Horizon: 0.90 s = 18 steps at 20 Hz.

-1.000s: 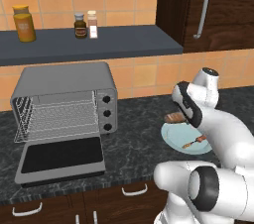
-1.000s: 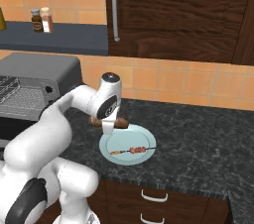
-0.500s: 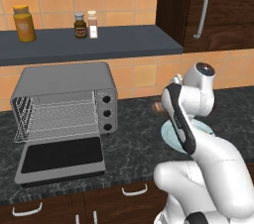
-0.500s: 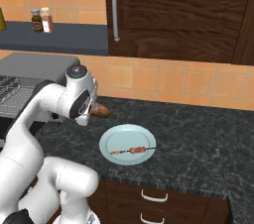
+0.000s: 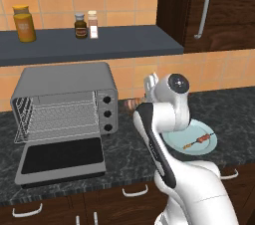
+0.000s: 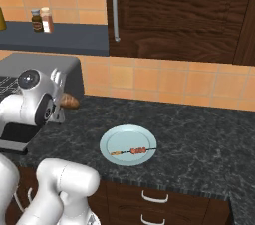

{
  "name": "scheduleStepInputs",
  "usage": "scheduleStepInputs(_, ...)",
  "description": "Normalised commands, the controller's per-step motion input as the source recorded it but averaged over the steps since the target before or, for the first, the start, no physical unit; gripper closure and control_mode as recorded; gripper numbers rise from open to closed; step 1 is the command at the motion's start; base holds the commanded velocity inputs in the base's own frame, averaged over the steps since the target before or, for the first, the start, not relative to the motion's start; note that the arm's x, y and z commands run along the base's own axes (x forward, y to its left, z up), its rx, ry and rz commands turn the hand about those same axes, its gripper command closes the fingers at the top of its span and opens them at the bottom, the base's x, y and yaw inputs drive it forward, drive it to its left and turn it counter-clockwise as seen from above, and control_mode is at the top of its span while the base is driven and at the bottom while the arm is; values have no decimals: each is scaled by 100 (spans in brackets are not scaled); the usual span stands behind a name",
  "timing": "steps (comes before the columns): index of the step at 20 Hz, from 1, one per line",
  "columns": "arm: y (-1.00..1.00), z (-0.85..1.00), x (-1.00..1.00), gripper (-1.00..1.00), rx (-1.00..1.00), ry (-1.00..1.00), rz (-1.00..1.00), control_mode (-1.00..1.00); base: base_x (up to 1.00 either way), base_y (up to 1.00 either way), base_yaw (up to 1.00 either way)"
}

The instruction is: Pick up the kebab skewer and baguette bread, and place them inside the toaster oven. Close the toaster oven door and start by setting the timer.

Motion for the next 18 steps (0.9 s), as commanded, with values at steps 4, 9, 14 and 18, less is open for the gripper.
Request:
scheduleStepInputs(4,100,30,0,100,-2,-3,-5,-100,0,0,0)
scheduleStepInputs(9,100,5,11,100,-3,0,-1,-100,0,0,0)
scheduleStepInputs(14,93,15,23,100,0,0,-4,-100,0,0,0)
scheduleStepInputs(18,80,3,24,100,0,0,-5,-100,0,0,0)
